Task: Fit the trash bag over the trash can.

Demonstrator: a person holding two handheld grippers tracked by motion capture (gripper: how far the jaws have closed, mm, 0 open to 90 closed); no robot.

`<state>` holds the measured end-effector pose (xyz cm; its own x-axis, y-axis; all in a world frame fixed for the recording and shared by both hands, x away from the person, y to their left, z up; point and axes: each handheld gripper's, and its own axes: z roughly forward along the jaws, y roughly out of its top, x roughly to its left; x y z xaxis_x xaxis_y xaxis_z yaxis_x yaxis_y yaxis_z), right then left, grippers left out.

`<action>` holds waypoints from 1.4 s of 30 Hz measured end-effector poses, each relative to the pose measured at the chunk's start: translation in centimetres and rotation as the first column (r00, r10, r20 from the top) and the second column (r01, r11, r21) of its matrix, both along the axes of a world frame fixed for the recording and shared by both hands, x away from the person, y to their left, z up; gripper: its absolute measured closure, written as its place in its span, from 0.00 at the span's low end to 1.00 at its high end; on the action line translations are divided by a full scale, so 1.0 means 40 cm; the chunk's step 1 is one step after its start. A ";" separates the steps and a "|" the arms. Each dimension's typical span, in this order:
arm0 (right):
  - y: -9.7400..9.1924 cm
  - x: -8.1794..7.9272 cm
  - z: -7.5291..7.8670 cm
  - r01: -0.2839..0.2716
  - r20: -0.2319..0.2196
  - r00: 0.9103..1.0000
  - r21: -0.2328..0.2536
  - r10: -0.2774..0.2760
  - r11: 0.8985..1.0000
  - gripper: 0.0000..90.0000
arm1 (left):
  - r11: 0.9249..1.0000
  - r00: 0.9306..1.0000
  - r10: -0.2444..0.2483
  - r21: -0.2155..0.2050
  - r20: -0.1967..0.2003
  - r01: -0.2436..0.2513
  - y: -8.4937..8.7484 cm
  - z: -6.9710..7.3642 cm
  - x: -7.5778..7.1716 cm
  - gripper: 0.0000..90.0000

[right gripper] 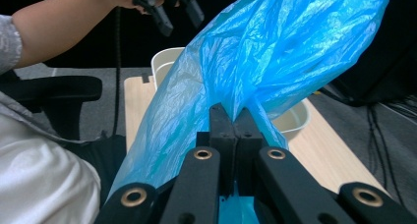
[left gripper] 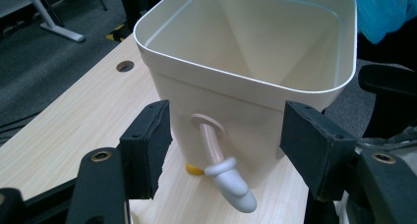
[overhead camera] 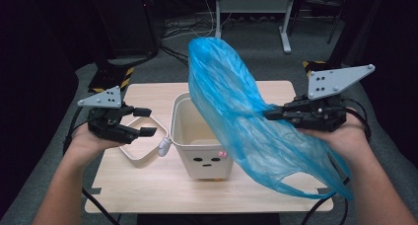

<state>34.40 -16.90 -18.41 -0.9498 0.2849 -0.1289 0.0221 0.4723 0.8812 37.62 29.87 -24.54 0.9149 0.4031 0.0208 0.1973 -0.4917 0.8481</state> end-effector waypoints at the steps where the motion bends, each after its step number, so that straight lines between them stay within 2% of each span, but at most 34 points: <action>1: 0.005 0.001 -0.006 -0.007 -0.005 1.000 -0.001 0.007 1.000 1.00 | 1.000 1.000 -0.002 -0.001 0.001 0.002 -0.001 0.001 0.001 0.39; 10: 0.043 0.020 -0.055 -0.051 -0.046 0.998 -0.012 0.050 0.999 1.00 | 1.000 1.000 -0.007 -0.005 0.012 0.007 -0.016 0.008 0.008 0.37; 18: 0.066 0.021 -0.075 -0.079 -0.064 0.995 -0.022 0.077 0.997 1.00 | 1.000 0.999 -0.022 -0.017 0.040 0.023 -0.036 0.043 0.016 0.37; 30: 0.074 0.015 -0.079 -0.097 -0.065 0.993 -0.028 0.095 0.995 1.00 | 0.997 0.995 -0.070 -0.035 0.072 0.072 -0.107 0.109 0.048 0.36; 35: 0.076 0.015 -0.081 -0.101 -0.066 0.993 -0.032 0.099 0.994 1.00 | 0.994 0.993 -0.084 -0.057 0.087 0.089 -0.145 0.141 0.068 0.36; 42: 0.084 0.015 -0.084 -0.116 -0.068 0.991 -0.044 0.113 0.992 1.00 | 0.994 0.992 -0.090 -0.061 0.091 0.095 -0.199 0.163 0.103 0.36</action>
